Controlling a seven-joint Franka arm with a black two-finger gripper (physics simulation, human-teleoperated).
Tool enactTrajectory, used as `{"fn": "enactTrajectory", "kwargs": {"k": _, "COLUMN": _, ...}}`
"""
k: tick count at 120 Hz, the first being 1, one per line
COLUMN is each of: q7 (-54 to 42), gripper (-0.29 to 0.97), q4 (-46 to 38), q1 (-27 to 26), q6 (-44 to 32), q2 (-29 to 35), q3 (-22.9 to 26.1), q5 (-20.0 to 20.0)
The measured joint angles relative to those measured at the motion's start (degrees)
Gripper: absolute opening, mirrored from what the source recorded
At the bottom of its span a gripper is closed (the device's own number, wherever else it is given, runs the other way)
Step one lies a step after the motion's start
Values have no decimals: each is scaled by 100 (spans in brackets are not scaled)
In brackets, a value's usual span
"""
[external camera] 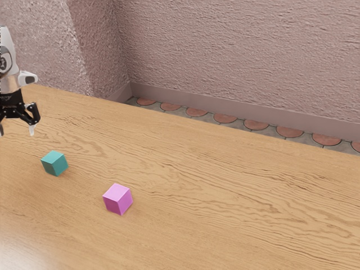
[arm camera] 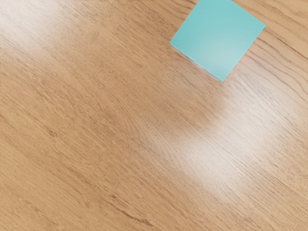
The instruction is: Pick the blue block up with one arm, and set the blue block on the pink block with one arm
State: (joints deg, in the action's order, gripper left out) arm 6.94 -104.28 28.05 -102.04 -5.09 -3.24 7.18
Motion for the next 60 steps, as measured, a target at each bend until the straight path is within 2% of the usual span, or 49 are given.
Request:
{"fn": "enactTrajectory", "kwargs": {"k": 27, "q7": -407, "gripper": 68, "q4": -180, "q1": 154, "q6": -1135, "q2": -907, "q3": 36, "q5": -134}}
{"fn": "enactTrajectory", "kwargs": {"k": 46, "q7": -767, "gripper": 68, "q4": 251, "q1": 144, "q6": -2002, "q2": -1469, "q3": 36, "q5": -242}}
{"fn": "enactTrajectory", "kwargs": {"k": 60, "q7": -987, "gripper": 68, "q4": 331, "q1": 124, "q6": -2409, "q2": -1646, "q3": 34, "q5": -284}}
